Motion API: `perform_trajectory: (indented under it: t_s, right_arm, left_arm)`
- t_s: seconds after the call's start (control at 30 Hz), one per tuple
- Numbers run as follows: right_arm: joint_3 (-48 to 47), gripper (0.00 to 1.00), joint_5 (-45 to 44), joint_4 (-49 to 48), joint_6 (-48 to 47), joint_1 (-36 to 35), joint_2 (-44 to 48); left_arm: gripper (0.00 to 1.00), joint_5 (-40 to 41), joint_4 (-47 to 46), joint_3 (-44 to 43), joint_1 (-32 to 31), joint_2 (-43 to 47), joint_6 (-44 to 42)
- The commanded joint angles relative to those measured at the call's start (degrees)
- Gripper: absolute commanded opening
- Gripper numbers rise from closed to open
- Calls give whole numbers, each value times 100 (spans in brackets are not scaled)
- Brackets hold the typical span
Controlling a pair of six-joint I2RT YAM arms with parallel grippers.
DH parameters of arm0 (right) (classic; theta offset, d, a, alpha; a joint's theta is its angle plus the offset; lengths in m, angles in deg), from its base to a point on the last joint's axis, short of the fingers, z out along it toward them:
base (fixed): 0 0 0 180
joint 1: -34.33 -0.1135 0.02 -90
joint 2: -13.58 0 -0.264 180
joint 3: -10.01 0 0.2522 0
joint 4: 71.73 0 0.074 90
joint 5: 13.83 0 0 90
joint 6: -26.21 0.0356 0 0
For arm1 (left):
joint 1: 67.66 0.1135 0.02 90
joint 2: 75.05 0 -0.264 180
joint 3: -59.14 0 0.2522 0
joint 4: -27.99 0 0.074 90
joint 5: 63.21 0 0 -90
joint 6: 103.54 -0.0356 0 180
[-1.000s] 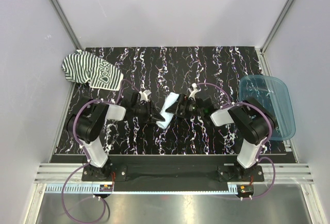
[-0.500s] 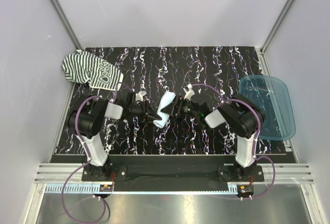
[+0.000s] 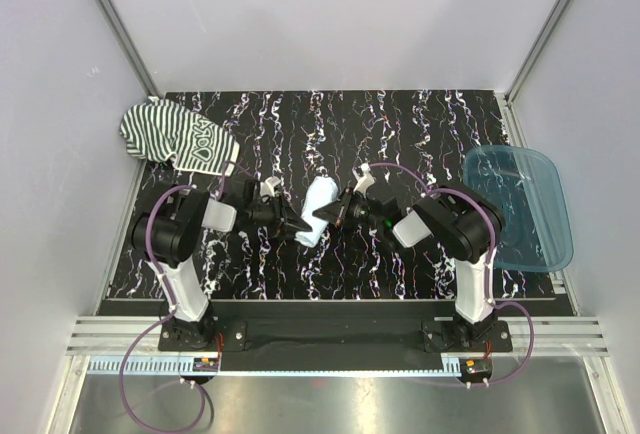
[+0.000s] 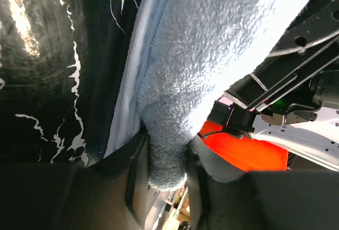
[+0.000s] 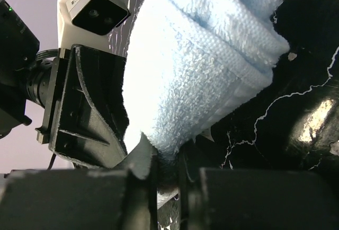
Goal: Roll the towels
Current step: Place the rolled towel into the container
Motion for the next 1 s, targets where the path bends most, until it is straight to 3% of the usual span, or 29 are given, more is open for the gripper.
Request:
perform_trajectory:
  t_s: [0.0, 0.2, 0.53, 0.67, 0.97]
  right_arm:
    - [-160, 0, -293, -139, 29, -135, -62]
    - [-195, 0, -635, 852, -137, -135, 631]
    - [-914, 0, -1794, 3960, -682, -100, 2512]
    - [-1320, 0, -1937, 4965, -919, 225, 3206]
    - [-2120, 0, -2060, 6663, -1578, 1894, 4727]
  left_arm:
    - [35, 1264, 855, 412, 10, -179, -323]
    - [56, 1598, 1425, 412, 10, 628, -508]
    - [64, 2282, 3534, -343, 10, 2668, -1131]
    - [65, 2678, 4429, -826, 10, 3432, -1508]
    - [66, 3153, 5187, -1108, 10, 4190, -2458]
